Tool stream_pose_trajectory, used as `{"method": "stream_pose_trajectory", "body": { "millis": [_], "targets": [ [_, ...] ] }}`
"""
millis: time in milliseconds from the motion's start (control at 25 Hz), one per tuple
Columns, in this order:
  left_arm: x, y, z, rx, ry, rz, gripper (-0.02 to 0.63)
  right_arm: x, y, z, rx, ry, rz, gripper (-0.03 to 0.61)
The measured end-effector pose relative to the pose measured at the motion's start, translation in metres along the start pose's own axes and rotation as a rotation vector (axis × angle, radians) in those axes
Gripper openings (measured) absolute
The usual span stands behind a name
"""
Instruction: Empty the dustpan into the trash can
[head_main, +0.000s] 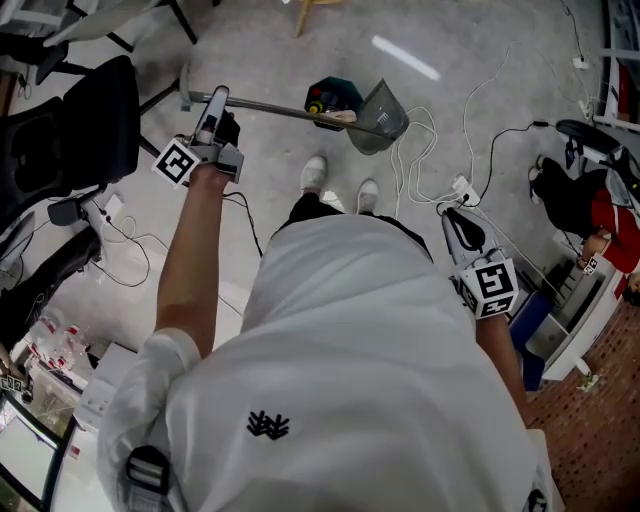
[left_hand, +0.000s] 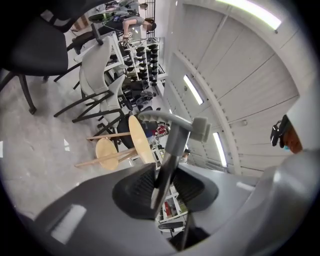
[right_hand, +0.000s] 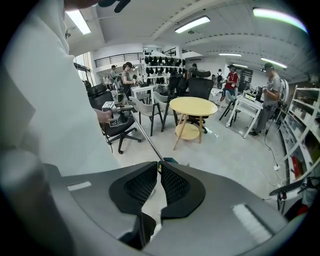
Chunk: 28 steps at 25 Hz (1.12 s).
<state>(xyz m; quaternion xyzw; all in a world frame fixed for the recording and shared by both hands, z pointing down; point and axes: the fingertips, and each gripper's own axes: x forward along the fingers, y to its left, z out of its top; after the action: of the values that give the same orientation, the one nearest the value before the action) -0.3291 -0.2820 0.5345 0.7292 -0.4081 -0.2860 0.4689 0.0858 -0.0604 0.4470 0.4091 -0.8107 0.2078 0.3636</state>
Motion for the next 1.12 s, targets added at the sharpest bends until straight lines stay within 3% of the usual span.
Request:
{"method": "stream_pose_trajectory", "body": {
  "millis": [320, 600, 840, 1120],
  "targets": [
    [0.021, -0.046, 0.001, 0.023, 0.041, -0.115, 0.161, -0.001, 0.015, -0.007, 0.031, -0.016, -0.013, 0.023],
    [0.036, -0.105, -0.015, 0.147, 0.118, -0.21, 0.161, 0.001, 0.016, -0.018, 0.048, -0.05, 0.0, 0.023],
    [0.033, -0.157, -0.041, 0.322, 0.171, -0.209, 0.158, -0.007, 0.008, -0.031, 0.042, -0.092, 0.031, 0.023],
    [0.009, -0.226, -0.1, 0.61, 0.227, -0.17, 0.146, -0.04, -0.013, -0.067, 0.007, -0.155, 0.108, 0.022]
  ]
}}
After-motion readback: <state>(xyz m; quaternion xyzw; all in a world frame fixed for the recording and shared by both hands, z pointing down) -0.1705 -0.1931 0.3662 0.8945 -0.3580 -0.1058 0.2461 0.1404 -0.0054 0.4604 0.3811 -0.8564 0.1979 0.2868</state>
